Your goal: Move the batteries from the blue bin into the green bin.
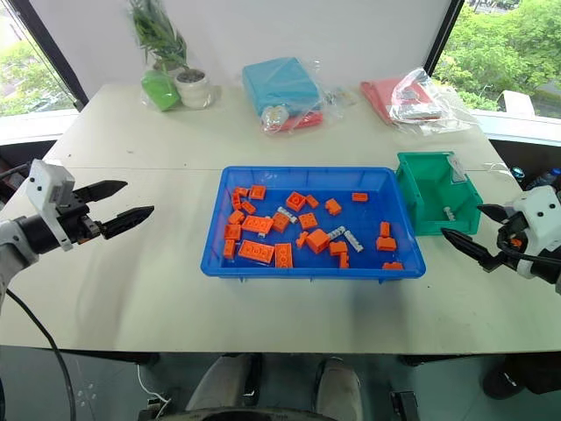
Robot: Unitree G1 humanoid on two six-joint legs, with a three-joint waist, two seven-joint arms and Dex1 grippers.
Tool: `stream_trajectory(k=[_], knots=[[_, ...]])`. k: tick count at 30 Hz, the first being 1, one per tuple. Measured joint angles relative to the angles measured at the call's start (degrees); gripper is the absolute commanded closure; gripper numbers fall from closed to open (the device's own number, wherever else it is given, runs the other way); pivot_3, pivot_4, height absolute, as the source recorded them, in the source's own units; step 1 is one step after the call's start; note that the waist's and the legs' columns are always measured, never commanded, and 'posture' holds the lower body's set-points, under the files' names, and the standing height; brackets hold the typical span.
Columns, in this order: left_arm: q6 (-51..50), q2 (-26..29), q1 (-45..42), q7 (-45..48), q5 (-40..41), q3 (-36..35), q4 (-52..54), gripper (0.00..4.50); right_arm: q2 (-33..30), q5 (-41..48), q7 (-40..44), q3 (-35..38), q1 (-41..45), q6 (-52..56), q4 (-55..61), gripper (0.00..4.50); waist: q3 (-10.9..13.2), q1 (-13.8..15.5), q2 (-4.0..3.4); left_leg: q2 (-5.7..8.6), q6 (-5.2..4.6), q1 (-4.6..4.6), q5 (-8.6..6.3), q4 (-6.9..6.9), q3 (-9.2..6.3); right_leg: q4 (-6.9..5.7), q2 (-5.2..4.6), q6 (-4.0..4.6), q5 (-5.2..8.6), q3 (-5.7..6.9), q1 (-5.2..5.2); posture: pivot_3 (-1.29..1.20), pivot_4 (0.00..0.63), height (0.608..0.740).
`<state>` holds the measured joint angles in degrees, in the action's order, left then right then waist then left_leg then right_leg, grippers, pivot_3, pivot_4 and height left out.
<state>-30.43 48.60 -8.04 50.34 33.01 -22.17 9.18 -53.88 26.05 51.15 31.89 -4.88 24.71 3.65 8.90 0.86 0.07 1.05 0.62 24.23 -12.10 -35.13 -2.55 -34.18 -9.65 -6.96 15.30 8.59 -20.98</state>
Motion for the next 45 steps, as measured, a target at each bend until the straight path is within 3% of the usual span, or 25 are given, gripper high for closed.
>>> stream_trajectory(k=[20, 27, 34, 38, 41, 45], knots=[[-0.62, 0.44, -0.66, 0.5, 0.0, 0.68, 0.0, 0.0, 0.63, 0.47, -0.12, 0.35, -0.52, 0.88, 0.58, 0.04, -0.01, 0.01, 0.01, -0.04, 0.0, -0.06, 0.0, 0.0, 0.25, 0.0, -0.01, -0.02, -0.03, -0.11, -0.03, 0.0, 0.15, 0.681], [-0.83, -0.21, -0.93, 0.01, 0.42, 1.03, 1.4, 0.0, -1.38, -0.36, 1.46, -1.05, 4.5, 0.56, -0.93, 0.04, 0.01, -0.07, -0.01, -0.32, 0.0, -0.09, 0.0, -0.01, 0.62, 0.01, 0.01, 0.0, -0.04, -0.17, -0.12, 0.0, 0.15, 0.681], [-3.85, 2.79, -2.66, 6.54, 3.63, 4.54, 5.3, 0.0, -1.89, 0.48, 6.5, -17.84, 29.7, 4.95, -1.06, 0.04, 0.09, -1.06, 0.1, -0.8, 0.0, -0.16, 0.0, 0.03, 0.98, 0.02, 0.13, 0.22, -0.3, -0.07, -0.4, 0.0, 0.15, 0.681], [-5.15, 5.9, -5.65, 10.72, 5.2, 5.97, 7.72, 0.0, 7.75, -3.67, 7.32, -34.88, 42.46, 8.2, -0.46, 0.04, 0.04, -1.53, 0.25, -0.84, 0.0, -0.08, 0.0, 0.11, 1.0, -0.03, 0.14, 0.26, -0.32, -0.06, -0.6, 0.0, 0.15, 0.681], [-5.57, 6.84, -6.58, 11.49, 5.46, 6.08, 8.62, 0.0, 16.82, -6.48, 7.44, -45.44, 46.41, 9.93, -0.81, 0.04, 0.03, -1.59, 0.26, -0.79, -0.16, 0.17, 0.1, 0.12, 1.07, -0.17, 0.16, 0.09, -0.46, -0.11, -0.92, 0.0, 0.15, 0.681], [-5.8, 7.27, -4.57, 11.24, 5.76, 5.13, 9.61, 0.0, 26.19, -10.19, 6.45, -54.13, 50.0, 11.4, -5.78, 0.04, 0.03, -1.34, 0.35, -0.76, -0.17, 0.19, 0.14, 0.09, 1.13, -0.35, 0.19, 0.26, -0.66, -0.12, -0.96, 0.0, 0.15, 0.681]])
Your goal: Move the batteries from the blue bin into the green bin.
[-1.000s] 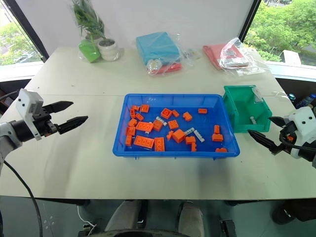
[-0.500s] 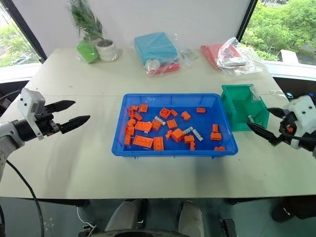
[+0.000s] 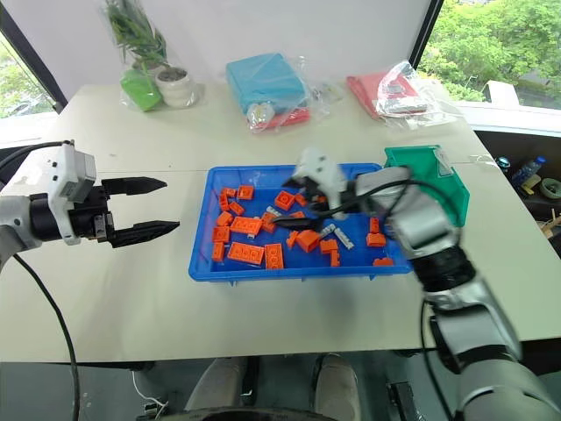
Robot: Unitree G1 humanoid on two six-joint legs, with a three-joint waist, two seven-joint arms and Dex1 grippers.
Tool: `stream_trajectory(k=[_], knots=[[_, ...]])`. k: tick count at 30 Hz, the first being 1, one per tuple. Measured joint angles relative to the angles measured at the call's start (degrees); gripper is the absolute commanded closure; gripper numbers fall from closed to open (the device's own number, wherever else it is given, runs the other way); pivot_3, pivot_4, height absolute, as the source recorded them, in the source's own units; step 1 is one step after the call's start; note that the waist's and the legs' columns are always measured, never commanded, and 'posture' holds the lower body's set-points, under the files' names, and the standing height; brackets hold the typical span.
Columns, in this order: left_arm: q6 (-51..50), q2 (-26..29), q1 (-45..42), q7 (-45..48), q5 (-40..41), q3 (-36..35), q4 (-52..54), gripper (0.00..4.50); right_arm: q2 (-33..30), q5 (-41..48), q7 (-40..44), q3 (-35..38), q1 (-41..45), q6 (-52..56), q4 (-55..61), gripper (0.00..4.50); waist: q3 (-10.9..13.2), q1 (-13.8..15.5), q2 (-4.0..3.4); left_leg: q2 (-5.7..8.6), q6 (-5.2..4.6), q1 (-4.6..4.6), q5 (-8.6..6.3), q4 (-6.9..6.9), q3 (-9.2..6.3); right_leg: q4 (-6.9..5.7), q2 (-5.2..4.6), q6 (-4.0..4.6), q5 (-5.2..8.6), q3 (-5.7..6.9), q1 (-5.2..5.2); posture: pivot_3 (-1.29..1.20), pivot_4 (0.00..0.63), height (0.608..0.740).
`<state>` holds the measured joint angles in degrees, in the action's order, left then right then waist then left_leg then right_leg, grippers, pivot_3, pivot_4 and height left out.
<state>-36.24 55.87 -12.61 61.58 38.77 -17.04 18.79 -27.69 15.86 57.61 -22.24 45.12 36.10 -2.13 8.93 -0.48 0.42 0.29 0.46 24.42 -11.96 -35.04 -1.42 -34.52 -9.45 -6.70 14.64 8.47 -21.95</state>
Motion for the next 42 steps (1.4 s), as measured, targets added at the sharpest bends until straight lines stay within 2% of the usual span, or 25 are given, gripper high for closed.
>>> stream_trajectory(k=[6, 14, 17, 21, 22, 23, 33, 42], knots=[[-0.91, -0.49, 3.51, -2.35, 0.75, -1.93, 3.1, 0.0, 7.33, -6.44, -2.63, -4.68, 1.36, -2.0, -10.69, 0.04, -0.03, 0.06, 0.16, -0.04, 0.35, -0.03, 0.01, -0.12, 0.04, -0.19, 0.03, 0.04, 0.01, -0.17, -0.18, 0.0, 0.15, 0.681], [-1.78, -0.91, 4.97, -5.2, 2.01, -3.8, 5.68, 0.0, 10.56, -10.11, -3.43, -4.31, 3.45, -6.26, -19.47, 0.04, -0.04, -0.27, 0.19, -0.13, 0.33, -0.14, 0.16, -0.09, 0.07, -0.58, 0.44, 0.24, -0.12, -0.4, -0.38, 0.0, 0.15, 0.681], [-1.99, -1.0, 5.56, -5.74, 2.29, -4.19, 6.19, 0.0, 10.99, -10.75, -3.72, -3.69, 3.58, -7.69, -21.55, 0.71, -0.04, -0.28, 0.19, -0.24, 0.34, -0.16, 0.17, -0.06, 0.22, -0.6, 0.59, 0.29, -0.15, -0.44, -0.4, 0.0, 0.15, 0.681], [-1.98, -1.05, 5.71, -6.39, 2.46, -4.22, 6.2, 0.0, 11.36, -11.25, -3.69, -3.26, 3.57, -8.21, -23.01, 2.52, -0.04, -0.21, 0.18, -0.33, 0.48, -0.16, 0.22, -0.07, 0.24, -0.59, 0.66, 0.31, -0.14, -0.44, -0.42, 0.0, 0.15, 0.681], [-1.98, -1.05, 5.62, -6.56, 2.47, -4.22, 6.19, 0.0, 11.61, -11.25, -3.66, -2.97, 3.57, -8.3, -23.0, 3.19, -0.04, -0.18, 0.18, -0.34, 0.58, -0.17, 0.16, -0.08, 0.23, -0.58, 0.66, 0.31, -0.14, -0.45, -0.42, 0.0, 0.15, 0.681], [-1.97, -1.05, 5.53, -6.61, 2.47, -4.22, 6.18, 0.0, 11.78, -11.24, -3.64, -2.82, 3.57, -8.32, -23.0, 3.34, -0.04, -0.16, 0.18, -0.34, 0.6, -0.17, 0.15, -0.08, 0.23, -0.58, 0.66, 0.31, -0.14, -0.46, -0.42, 0.0, 0.15, 0.681], [-0.73, -1.48, 3.77, -6.62, 1.77, -3.76, 4.59, 0.0, 12.74, -10.53, -3.2, 0.5, 3.59, -6.07, -20.51, 3.32, -0.04, -0.15, 0.18, -0.34, 0.49, -0.16, 0.23, -0.07, 0.29, -0.58, 0.69, 0.39, -0.18, -0.51, -0.46, 0.0, 0.15, 0.681], [-0.36, -2.15, 2.71, -6.63, 1.23, -1.72, 3.65, 0.0, 11.93, -11.39, -2.44, 0.69, 5.22, -6.89, -20.7, 3.32, -0.04, -0.24, 0.18, -0.35, 0.48, -0.16, 0.24, -0.07, 0.3, -0.59, 0.7, 0.39, -0.19, -0.52, -0.49, 0.0, 0.15, 0.681]])
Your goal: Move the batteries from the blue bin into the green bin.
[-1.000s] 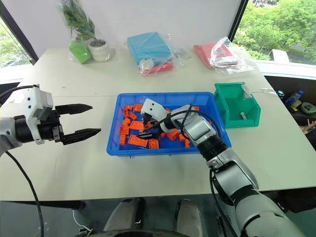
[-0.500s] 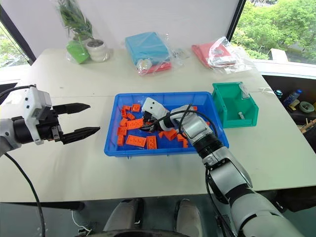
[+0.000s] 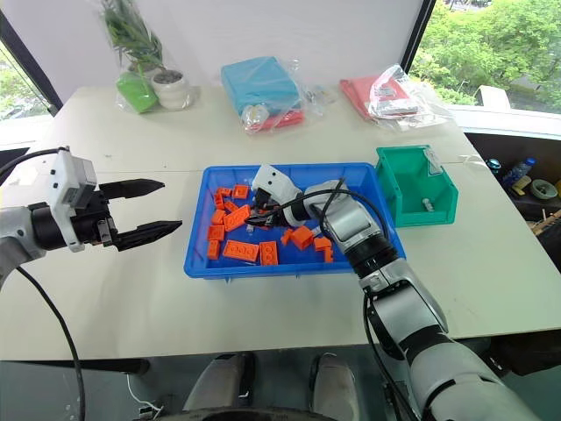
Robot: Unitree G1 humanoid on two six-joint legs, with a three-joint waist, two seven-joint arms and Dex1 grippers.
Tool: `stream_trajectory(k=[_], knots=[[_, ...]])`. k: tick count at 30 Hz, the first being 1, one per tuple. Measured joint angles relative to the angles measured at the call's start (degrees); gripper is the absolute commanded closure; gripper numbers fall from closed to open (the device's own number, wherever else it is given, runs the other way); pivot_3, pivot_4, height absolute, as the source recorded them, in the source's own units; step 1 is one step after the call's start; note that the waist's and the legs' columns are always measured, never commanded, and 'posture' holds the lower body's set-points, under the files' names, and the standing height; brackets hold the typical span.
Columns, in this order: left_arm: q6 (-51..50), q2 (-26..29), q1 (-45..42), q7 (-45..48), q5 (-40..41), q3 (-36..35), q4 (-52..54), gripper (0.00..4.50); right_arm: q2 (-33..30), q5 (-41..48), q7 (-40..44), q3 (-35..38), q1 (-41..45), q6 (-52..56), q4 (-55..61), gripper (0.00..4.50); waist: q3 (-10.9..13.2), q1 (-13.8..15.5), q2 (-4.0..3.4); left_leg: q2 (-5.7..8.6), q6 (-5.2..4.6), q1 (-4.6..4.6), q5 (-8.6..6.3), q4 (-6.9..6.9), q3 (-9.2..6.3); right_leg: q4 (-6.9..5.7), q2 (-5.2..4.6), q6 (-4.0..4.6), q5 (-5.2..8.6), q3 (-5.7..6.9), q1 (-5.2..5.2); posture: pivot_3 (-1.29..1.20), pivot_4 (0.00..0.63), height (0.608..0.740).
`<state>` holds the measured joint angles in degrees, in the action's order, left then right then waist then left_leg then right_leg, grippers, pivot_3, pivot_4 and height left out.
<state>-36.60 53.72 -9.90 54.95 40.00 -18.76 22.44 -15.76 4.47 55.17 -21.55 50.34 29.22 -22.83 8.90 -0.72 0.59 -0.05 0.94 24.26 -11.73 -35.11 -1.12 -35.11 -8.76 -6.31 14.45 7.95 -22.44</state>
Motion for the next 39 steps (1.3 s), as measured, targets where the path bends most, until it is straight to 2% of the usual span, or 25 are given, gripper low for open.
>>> stream_trajectory(k=[9, 13, 15, 19, 25, 29, 39], knots=[[0.92, -0.47, -0.39, -0.22, -0.6, 0.02, -0.24, 0.0, -3.29, -4.03, 0.28, 0.0, 1.94, -6.72, -6.83, 3.32, 0.0, 0.0, 0.01, 0.0, 0.0, 0.01, 0.01, 0.0, 0.02, 0.0, 0.01, 0.01, 0.0, -0.01, 0.0, 0.0, 0.15, 0.681], [1.0, -0.66, -0.7, -0.44, -0.62, 0.02, -0.25, 0.0, -5.24, -7.38, -0.68, -0.02, 5.54, -12.91, -14.58, 3.32, 0.0, 0.03, 0.01, 0.0, -0.01, 0.01, 0.02, -0.02, 0.05, 0.0, 0.01, 0.0, -0.01, -0.02, 0.01, 0.0, 0.15, 0.681], [1.02, -0.73, -0.73, -0.46, -0.63, 0.01, -0.25, 0.0, -5.9, -8.13, -0.84, 0.5, 7.35, -14.38, -17.68, 2.25, -0.01, 0.02, 0.02, 0.0, -0.01, 0.01, 0.02, -0.02, 0.05, 0.0, 0.0, 0.01, -0.01, -0.03, 0.02, 0.0, 0.15, 0.681], [1.03, -0.81, -0.74, -0.48, -0.65, 0.02, -0.24, 0.0, -4.42, -7.38, 0.43, 2.5, 7.96, -14.7, -19.06, 0.39, -0.02, -0.14, 0.03, -0.02, -0.01, 0.01, 0.04, -0.01, 0.05, -0.02, 0.03, 0.01, -0.01, -0.03, 0.02, 0.0, 0.15, 0.681], [1.03, -0.86, -1.16, -0.48, -0.63, 0.03, -0.22, 0.0, 2.39, -3.57, 6.8, 3.27, 8.31, -13.03, -16.3, 0.39, 0.0, -0.3, 0.01, -0.1, -0.01, -0.01, 0.05, -0.01, 0.07, -0.05, 0.09, 0.01, -0.02, -0.04, 0.02, 0.0, 0.15, 0.681], [0.96, -0.85, -1.19, -0.41, -0.62, 0.02, -0.21, 0.0, 4.25, -3.83, 10.51, 1.57, 10.02, -14.72, -16.95, 0.39, -0.01, 0.19, 0.02, -0.08, 0.01, 0.0, 0.04, -0.05, 0.05, -0.04, 0.08, 0.01, -0.01, -0.06, 0.03, 0.0, 0.15, 0.681], [0.46, -0.85, 0.27, -0.54, -0.09, -0.23, 2.22, 0.0, 7.94, -10.48, 12.97, -2.31, 15.72, -24.54, -34.16, 0.39, -0.01, -0.3, 0.02, -0.08, 0.04, 0.0, 0.06, 0.01, 0.11, -0.08, 0.13, 0.02, -0.02, -0.16, -0.08, 0.0, 0.15, 0.681]])
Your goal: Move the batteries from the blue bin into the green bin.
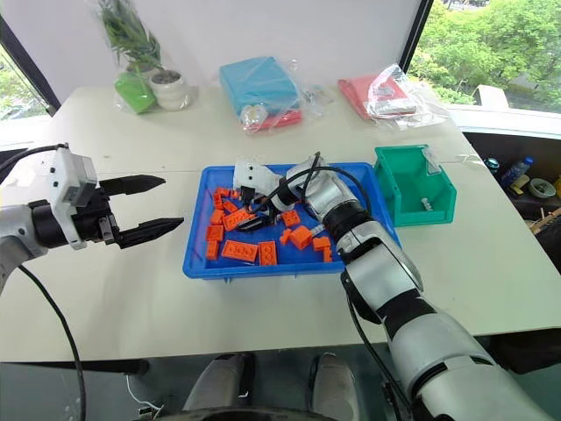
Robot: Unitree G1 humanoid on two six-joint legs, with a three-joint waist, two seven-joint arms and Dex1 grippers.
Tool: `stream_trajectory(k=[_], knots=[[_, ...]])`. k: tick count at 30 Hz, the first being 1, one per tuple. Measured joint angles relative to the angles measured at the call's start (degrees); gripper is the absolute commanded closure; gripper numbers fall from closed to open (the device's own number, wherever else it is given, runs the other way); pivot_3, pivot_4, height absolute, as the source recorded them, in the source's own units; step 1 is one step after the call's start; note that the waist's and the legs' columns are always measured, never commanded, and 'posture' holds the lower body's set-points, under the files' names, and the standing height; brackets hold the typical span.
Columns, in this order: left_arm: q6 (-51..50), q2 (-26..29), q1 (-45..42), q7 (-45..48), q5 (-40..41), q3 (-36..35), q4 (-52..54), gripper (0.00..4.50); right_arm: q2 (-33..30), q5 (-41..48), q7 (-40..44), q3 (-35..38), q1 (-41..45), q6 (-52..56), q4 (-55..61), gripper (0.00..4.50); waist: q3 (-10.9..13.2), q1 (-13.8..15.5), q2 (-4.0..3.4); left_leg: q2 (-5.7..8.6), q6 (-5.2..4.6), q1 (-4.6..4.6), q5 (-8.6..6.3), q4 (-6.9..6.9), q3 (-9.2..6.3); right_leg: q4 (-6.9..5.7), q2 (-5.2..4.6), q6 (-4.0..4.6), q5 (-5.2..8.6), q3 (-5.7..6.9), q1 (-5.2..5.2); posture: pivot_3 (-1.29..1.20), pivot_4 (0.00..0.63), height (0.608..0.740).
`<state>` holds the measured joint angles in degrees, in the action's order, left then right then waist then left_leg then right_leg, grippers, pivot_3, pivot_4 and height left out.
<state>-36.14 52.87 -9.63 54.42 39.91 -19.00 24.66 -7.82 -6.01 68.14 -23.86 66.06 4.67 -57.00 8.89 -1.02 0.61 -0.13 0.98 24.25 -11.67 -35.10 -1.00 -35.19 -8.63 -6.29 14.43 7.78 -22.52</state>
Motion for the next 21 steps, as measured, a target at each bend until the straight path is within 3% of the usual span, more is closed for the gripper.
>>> stream_trajectory(k=[6, 7, 9, 13, 15, 21], knots=[[-0.81, 0.0, 1.95, -1.23, 0.81, -1.25, 1.92, 0.0, 2.82, -2.21, -2.02, 0.05, 2.17, -2.82, -6.67, 0.39, 0.0, 0.01, -0.01, 0.0, 0.03, 0.0, 0.01, 0.0, -0.01, 0.0, 0.01, 0.0, 0.0, -0.02, -0.01, 0.0, 0.15, 0.681], [-0.89, 0.0, 2.35, -1.43, 0.85, -1.44, 2.28, 0.0, 3.08, -2.34, -2.33, 0.1, 2.29, -3.04, -7.08, 0.61, 0.0, 0.07, 0.0, 0.0, 0.03, 0.0, 0.01, 0.0, -0.01, -0.01, 0.01, 0.01, 0.0, -0.03, -0.01, 0.0, 0.15, 0.681], [-0.99, 0.0, 2.76, -1.73, 0.97, -1.98, 2.62, 0.0, 3.67, -2.58, -2.58, 0.36, 2.34, -3.43, -7.92, 1.25, 0.0, 0.17, -0.01, 0.0, 0.04, 0.0, 0.01, 0.0, -0.01, 0.0, 0.01, 0.01, 0.0, -0.03, -0.01, 0.0, 0.15, 0.681], [-1.01, 0.0, 3.07, -2.21, 1.45, -2.27, 2.71, 0.0, 4.26, -2.54, -2.24, 1.57, 2.33, -3.68, -8.2, 3.28, 0.0, 0.17, 0.0, 0.0, 0.04, 0.0, 0.01, -0.01, -0.01, 0.0, 0.01, 0.01, 0.0, -0.04, 0.0, 0.0, 0.15, 0.681], [-1.01, 0.0, 3.13, -2.29, 1.57, -2.27, 2.74, 0.0, 4.2, -2.3, -1.77, 2.05, 2.37, -3.84, -7.71, 3.96, 0.0, 0.15, 0.0, 0.0, 0.04, -0.03, 0.02, 0.0, -0.01, -0.01, 0.02, 0.01, 0.0, -0.04, 0.01, 0.0, 0.15, 0.681], [-0.98, 0.0, 2.28, -2.31, 1.61, -2.07, 2.6, 0.0, 3.06, -1.7, -1.18, 3.11, 1.27, -2.55, -2.48, 3.96, 0.0, 0.2, 0.0, 0.0, 0.04, -0.03, 0.02, 0.0, 0.0, -0.02, 0.01, 0.01, 0.0, -0.05, 0.0, 0.0, 0.15, 0.681]])
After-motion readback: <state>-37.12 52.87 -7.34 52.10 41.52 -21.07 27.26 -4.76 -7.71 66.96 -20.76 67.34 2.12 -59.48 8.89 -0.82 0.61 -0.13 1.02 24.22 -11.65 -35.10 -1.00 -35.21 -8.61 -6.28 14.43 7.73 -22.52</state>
